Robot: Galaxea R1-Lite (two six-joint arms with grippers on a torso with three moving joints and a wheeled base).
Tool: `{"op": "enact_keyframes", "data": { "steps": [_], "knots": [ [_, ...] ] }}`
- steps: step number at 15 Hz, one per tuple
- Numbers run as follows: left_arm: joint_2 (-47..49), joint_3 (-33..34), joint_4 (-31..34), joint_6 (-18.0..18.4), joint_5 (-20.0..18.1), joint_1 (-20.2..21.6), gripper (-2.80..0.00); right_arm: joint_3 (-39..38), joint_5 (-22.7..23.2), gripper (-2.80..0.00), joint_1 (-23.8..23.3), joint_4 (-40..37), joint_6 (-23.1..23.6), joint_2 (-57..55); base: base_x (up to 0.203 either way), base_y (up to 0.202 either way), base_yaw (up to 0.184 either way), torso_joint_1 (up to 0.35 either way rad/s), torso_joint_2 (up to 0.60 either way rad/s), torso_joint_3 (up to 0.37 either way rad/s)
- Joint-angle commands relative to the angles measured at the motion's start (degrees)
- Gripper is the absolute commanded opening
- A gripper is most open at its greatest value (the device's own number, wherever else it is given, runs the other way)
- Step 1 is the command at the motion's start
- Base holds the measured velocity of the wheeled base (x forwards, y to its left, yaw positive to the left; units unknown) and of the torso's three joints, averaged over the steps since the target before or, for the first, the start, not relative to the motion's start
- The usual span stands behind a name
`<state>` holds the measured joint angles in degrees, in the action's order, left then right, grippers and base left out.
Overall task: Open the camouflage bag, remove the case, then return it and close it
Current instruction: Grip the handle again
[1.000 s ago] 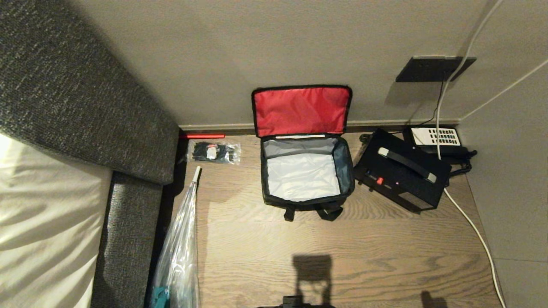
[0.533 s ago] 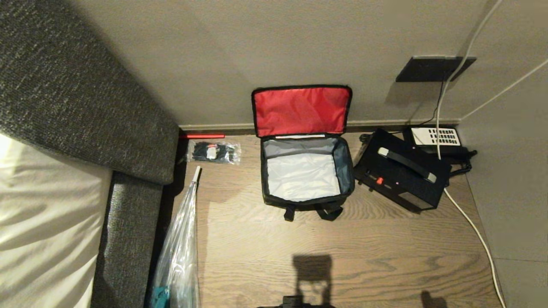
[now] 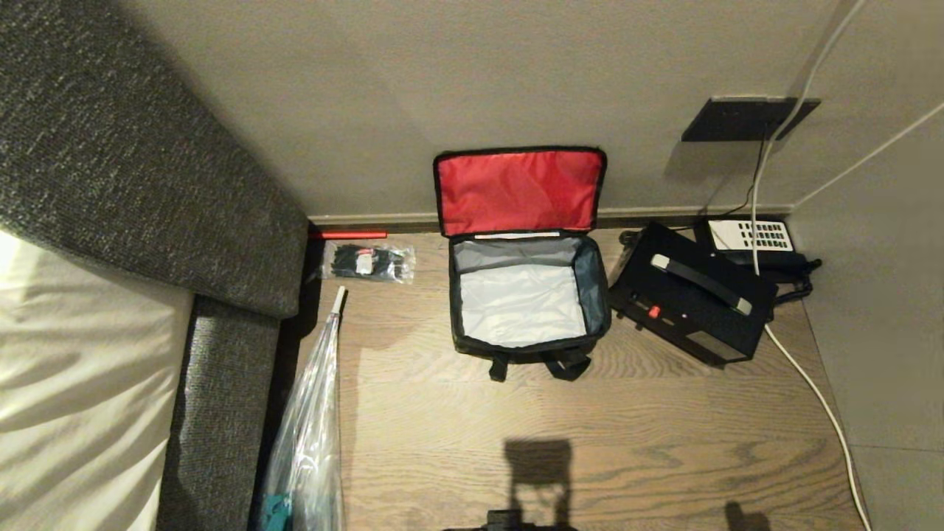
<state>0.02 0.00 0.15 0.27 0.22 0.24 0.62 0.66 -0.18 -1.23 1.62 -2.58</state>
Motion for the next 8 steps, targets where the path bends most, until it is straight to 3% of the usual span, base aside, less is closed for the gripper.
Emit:
{"op": "enact_keyframes", "data": {
  "steps": [1,8],
  "knots": [
    [-0.11,0.09,0.02,0.00,0.04,0.02,-2.80,-0.01,0.04,-2.80,0.01,0.00,0.05,-0.23,0.000,0.000,0.000,0.000,0.00,0.000],
    [-0.11,0.09,0.02,0.00,0.04,0.02,-2.80,-0.01,0.04,-2.80,0.01,0.00,0.05,-0.23,0.000,0.000,0.000,0.000,0.00,0.000]
  ]
}}
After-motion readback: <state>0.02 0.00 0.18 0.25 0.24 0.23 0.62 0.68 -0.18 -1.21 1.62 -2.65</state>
